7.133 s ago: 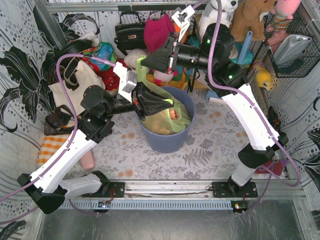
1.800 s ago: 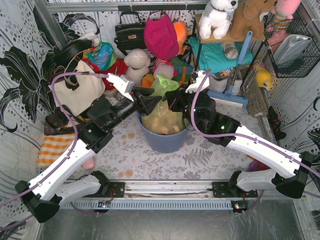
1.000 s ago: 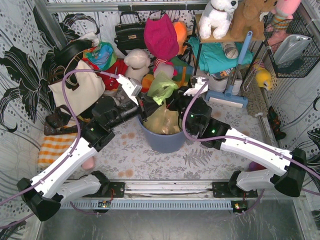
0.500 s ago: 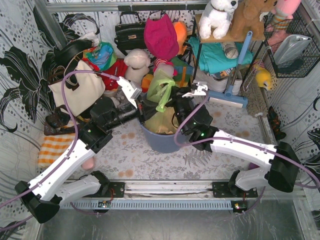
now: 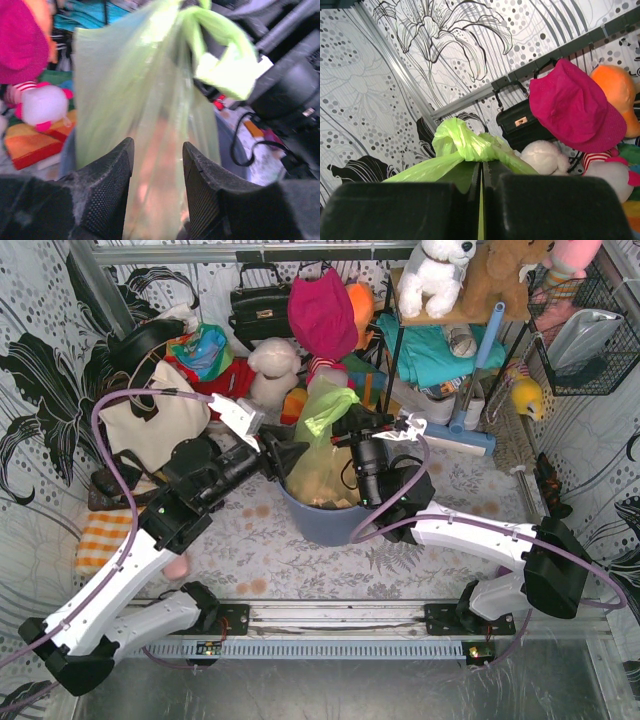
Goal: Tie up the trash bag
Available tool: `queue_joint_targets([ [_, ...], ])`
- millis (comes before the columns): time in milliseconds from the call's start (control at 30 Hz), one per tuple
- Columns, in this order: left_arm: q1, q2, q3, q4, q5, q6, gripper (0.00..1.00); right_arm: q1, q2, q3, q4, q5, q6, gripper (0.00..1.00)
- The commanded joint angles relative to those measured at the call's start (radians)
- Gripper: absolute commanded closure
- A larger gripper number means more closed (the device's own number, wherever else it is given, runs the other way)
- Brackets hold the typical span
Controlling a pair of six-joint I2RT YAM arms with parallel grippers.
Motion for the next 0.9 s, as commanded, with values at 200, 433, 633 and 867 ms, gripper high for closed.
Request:
queue_joint_targets([
  [200,0.052,0.098,0.086,0.192,-0.24,0.074,0.38,0.004,-0.003,-0.015,0.087,0.004,-0.021,1.0],
  [433,0.153,0.229,0.177,0.346,-0.207,-0.037,0.35,0.008,-0.008,-0.024,0.079,0.007,-0.017,1.0],
  [633,0.177,0.367,0.333,0.224,0.142,-0.03,0.33,0.009,-0.002,-0.022,0.092,-0.007,-0.044,1.0],
  [867,0.177,0.318,0.27,0.125,0.287,-0.031,0.38,0.008,0.034,-0.014,0.182,-0.013,-0.139,1.0],
])
